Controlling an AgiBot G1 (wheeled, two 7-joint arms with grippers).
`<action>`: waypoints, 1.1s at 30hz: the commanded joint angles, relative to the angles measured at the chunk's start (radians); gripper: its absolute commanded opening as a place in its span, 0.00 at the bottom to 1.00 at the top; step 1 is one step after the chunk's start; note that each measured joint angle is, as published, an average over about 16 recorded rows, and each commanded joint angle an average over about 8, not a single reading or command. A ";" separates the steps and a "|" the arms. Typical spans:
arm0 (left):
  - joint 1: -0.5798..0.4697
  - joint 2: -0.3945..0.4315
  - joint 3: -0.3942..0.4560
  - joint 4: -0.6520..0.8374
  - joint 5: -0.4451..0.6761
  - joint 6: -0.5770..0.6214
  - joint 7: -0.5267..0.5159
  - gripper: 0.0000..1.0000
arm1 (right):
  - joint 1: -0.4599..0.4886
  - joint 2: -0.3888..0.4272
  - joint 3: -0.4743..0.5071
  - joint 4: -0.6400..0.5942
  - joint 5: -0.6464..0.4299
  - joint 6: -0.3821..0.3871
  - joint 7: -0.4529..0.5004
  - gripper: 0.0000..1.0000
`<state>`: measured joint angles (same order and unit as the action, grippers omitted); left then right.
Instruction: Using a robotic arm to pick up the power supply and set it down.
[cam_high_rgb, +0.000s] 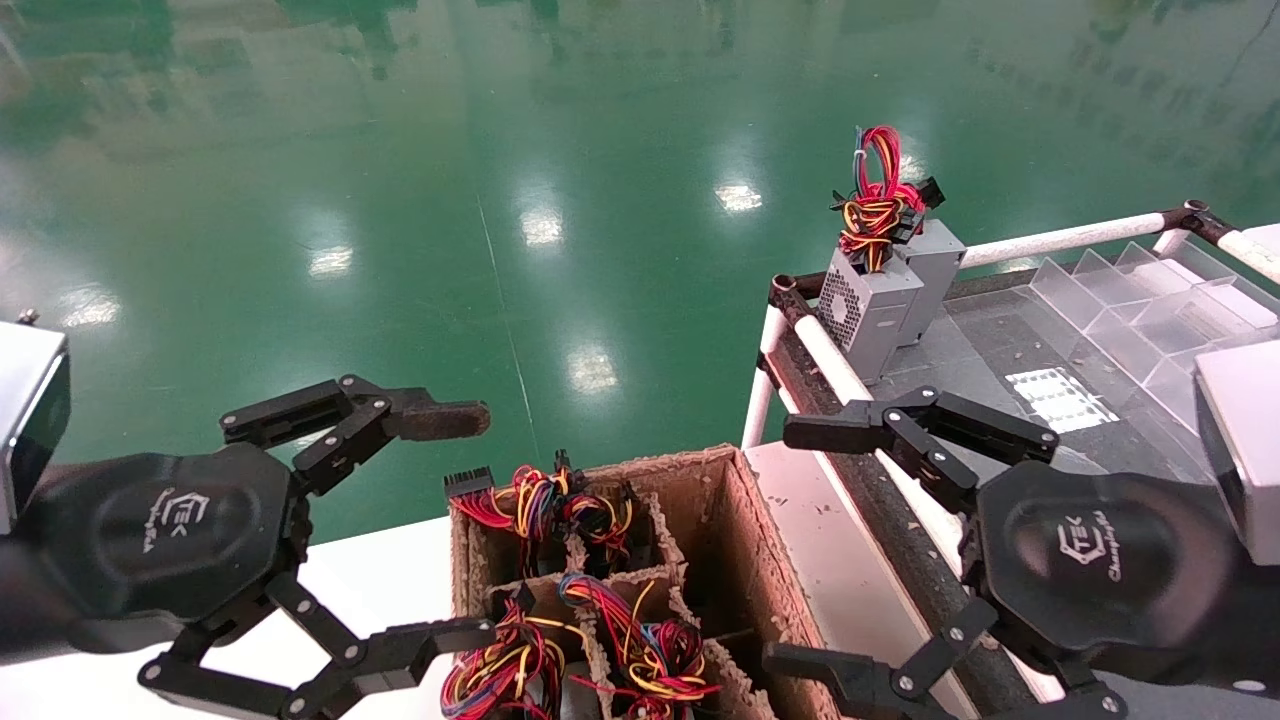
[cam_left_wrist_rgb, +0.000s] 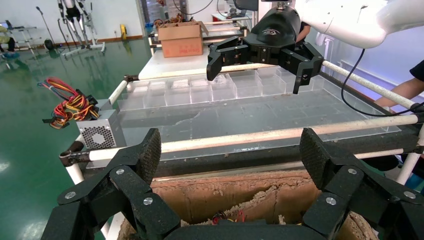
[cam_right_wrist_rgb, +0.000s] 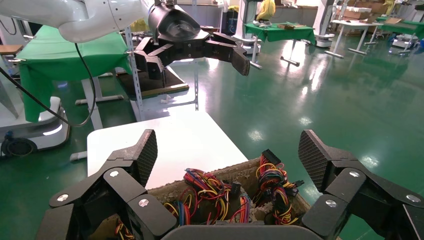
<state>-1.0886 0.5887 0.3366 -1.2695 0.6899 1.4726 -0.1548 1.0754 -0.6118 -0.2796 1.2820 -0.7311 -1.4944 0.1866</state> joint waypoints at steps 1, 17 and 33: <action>0.000 0.000 0.000 0.000 0.000 0.000 0.000 1.00 | 0.000 0.000 0.000 0.000 0.000 0.000 0.000 1.00; 0.000 0.000 0.000 0.000 0.000 0.000 0.000 0.00 | 0.000 0.000 0.000 0.000 0.000 0.000 0.000 1.00; 0.000 0.000 0.000 0.000 0.000 0.000 0.000 0.00 | 0.000 0.000 0.000 0.000 0.000 0.000 0.000 1.00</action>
<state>-1.0886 0.5887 0.3366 -1.2695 0.6899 1.4726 -0.1548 1.0754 -0.6118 -0.2797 1.2820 -0.7311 -1.4943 0.1866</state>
